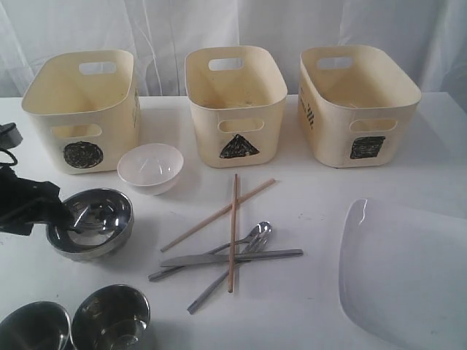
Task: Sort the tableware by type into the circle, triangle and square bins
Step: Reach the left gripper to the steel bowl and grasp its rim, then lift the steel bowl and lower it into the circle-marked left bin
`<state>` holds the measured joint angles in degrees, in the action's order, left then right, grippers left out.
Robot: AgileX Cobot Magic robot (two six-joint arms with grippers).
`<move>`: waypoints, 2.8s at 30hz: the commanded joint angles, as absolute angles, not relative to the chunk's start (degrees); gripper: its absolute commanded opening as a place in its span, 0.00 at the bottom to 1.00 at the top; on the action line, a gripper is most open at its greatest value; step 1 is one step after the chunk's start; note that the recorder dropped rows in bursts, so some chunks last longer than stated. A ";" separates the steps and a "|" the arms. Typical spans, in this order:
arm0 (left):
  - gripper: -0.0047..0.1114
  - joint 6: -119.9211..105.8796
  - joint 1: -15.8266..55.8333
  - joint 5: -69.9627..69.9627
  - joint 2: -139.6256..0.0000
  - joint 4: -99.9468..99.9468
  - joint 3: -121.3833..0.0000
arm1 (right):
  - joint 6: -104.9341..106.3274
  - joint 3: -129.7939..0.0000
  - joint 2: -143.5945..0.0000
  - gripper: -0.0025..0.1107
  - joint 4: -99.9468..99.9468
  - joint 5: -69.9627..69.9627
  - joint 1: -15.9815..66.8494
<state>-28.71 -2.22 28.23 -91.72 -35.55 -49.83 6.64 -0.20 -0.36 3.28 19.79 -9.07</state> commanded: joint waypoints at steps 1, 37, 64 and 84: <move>0.68 -35.95 -1.96 25.34 -95.70 -38.89 -49.58 | 6.60 0.00 0.00 0.02 2.97 19.65 -9.07; 0.04 -33.46 -1.96 -4.24 -71.79 -49.87 -55.45 | 6.60 0.00 0.00 0.02 2.97 19.65 -9.07; 0.34 1.53 2.74 -27.38 -110.77 7.39 -78.46 | 6.60 0.00 0.00 0.02 2.97 19.65 -9.07; 0.55 1.40 4.11 31.73 -87.51 -2.83 -78.46 | 6.60 0.00 0.00 0.02 3.11 19.65 -9.07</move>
